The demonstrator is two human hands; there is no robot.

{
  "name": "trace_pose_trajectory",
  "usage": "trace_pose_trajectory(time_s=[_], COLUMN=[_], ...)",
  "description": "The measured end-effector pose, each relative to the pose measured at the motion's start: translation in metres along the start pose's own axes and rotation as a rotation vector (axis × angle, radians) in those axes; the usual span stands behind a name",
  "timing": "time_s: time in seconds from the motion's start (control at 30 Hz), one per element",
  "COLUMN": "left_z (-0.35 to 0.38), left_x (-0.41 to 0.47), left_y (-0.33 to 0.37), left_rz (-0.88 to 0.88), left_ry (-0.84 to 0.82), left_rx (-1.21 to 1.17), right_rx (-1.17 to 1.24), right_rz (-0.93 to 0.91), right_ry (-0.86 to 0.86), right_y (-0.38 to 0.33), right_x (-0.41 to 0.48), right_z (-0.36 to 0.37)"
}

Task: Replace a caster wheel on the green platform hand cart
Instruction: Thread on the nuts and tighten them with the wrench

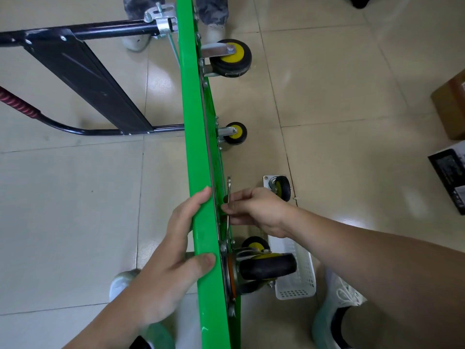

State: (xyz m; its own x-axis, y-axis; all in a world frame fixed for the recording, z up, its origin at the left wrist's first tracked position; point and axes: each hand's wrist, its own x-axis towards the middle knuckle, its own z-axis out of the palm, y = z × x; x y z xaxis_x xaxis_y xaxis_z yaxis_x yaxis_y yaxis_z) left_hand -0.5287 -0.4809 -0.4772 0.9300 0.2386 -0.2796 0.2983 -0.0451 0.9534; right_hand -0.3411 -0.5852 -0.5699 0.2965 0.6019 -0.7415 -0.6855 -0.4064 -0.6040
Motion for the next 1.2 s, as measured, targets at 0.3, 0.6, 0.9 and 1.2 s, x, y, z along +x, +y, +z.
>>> trace_pose_trajectory(time_s=[0.3, 0.6, 0.9, 1.2], left_z=[-0.005, -0.006, -0.007, -0.002], left_x=[0.003, 0.004, 0.004, 0.003], left_y=[-0.001, 0.002, -0.002, -0.004], left_rz=[-0.013, -0.053, -0.031, -0.009], left_ry=[-0.025, -0.034, -0.017, 0.004], left_rx=[0.055, 0.061, 0.05, 0.016], right_rx=[0.101, -0.004, -0.259, -0.391], right_rz=[0.15, -0.246, -0.442, -0.513], right_ry=[-0.069, -0.014, -0.116, -0.052], right_y=[0.019, -0.058, -0.053, -0.04], right_x=[0.015, -0.008, -0.067, -0.066], right_z=[-0.003, -0.009, 0.006, 0.019])
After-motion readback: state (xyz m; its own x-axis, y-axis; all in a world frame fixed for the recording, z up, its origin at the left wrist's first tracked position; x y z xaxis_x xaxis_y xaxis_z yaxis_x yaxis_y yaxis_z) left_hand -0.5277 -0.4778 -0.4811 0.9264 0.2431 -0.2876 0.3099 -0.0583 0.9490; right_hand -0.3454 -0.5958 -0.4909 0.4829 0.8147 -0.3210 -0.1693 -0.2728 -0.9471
